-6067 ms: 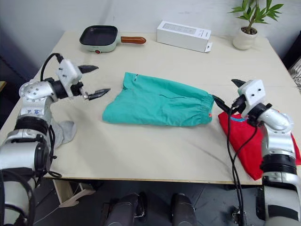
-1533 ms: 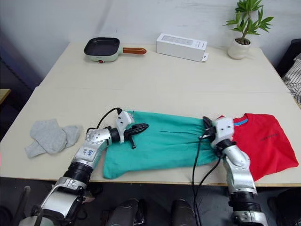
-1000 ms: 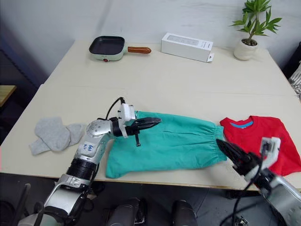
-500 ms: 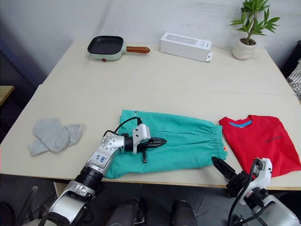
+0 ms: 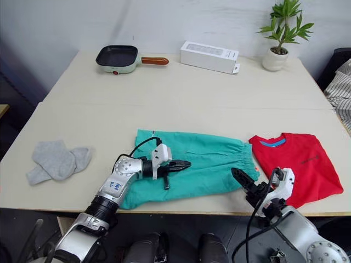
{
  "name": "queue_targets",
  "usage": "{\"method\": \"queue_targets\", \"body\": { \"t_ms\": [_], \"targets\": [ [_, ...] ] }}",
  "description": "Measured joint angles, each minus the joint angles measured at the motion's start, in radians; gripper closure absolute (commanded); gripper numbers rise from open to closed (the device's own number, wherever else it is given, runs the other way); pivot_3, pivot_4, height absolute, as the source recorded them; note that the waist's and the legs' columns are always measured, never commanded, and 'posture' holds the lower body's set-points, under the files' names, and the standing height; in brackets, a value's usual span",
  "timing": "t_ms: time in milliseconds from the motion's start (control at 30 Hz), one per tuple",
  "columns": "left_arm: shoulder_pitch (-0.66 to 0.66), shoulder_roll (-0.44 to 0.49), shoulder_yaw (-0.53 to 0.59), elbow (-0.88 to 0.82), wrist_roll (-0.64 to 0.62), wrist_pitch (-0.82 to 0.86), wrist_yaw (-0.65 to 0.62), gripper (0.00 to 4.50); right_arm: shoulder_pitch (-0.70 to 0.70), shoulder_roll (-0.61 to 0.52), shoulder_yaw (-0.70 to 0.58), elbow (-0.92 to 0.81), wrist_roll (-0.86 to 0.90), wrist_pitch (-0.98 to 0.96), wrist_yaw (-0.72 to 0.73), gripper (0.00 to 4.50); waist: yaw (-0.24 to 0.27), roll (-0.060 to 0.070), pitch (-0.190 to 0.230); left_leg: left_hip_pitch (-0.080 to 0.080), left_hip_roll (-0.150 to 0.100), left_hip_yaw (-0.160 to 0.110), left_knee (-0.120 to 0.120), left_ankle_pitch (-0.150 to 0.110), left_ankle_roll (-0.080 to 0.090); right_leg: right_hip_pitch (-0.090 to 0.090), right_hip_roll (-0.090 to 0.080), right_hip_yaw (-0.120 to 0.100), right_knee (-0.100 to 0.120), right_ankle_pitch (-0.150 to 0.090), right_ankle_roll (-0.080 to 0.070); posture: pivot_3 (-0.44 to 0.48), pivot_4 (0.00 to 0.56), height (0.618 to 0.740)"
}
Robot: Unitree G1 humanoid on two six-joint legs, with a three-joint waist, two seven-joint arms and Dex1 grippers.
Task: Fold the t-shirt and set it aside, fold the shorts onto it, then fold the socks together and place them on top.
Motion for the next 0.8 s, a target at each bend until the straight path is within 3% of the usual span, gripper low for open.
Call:
{"method": "queue_targets", "body": {
  "t_ms": [100, 267, 533, 600, 800],
  "targets": [
    [0.003, 0.005, 0.000, 0.001, 0.000, -0.001, -0.013, 4.50, -0.055, 0.088, 0.033, 0.015, -0.068, -0.036, -0.028, 0.04, -0.010, -0.004, -0.003, 0.001, 0.001, 0.000, -0.001, 0.000, -0.001, 0.000, 0.001, 0.000, -0.001, 0.000, -0.001, 0.000, 0.150, 0.740],
    [-0.007, 0.009, 0.005, 0.008, -0.001, -0.004, -0.036, 4.50, -0.141, 0.185, 0.086, 0.073, -0.228, -0.079, 0.004, 1.67, -0.026, -0.004, -0.005, 0.001, 0.001, 0.000, -0.005, 0.001, -0.004, -0.003, 0.001, 0.001, -0.001, -0.001, -0.002, 0.000, 0.150, 0.740],
    [-0.015, 0.012, 0.013, 0.022, -0.009, -0.016, -0.049, 4.50, -0.188, 0.242, 0.108, 0.110, -0.410, -0.162, 0.119, 4.42, -0.025, -0.004, -0.005, 0.001, 0.001, 0.000, -0.010, 0.003, -0.006, -0.005, 0.001, 0.000, 0.000, 0.000, -0.003, 0.000, 0.150, 0.740],
    [-0.014, 0.016, 0.016, 0.013, -0.009, -0.007, -0.043, 4.50, -0.182, 0.254, 0.110, 0.106, -0.473, -0.216, 0.181, 4.48, -0.021, -0.003, -0.005, 0.000, 0.001, 0.000, -0.010, 0.003, -0.005, -0.005, 0.001, 0.000, 0.000, 0.000, -0.003, 0.000, 0.150, 0.740],
    [-0.014, 0.038, 0.051, -0.125, 0.001, 0.105, 0.044, 4.50, -0.131, 0.257, -0.002, 0.062, -0.631, -0.408, 0.254, 4.48, 0.009, 0.016, 0.006, -0.004, -0.004, 0.000, -0.012, 0.006, -0.003, -0.011, -0.002, 0.000, 0.002, 0.001, 0.000, 0.000, 0.150, 0.740]
  ]
}}
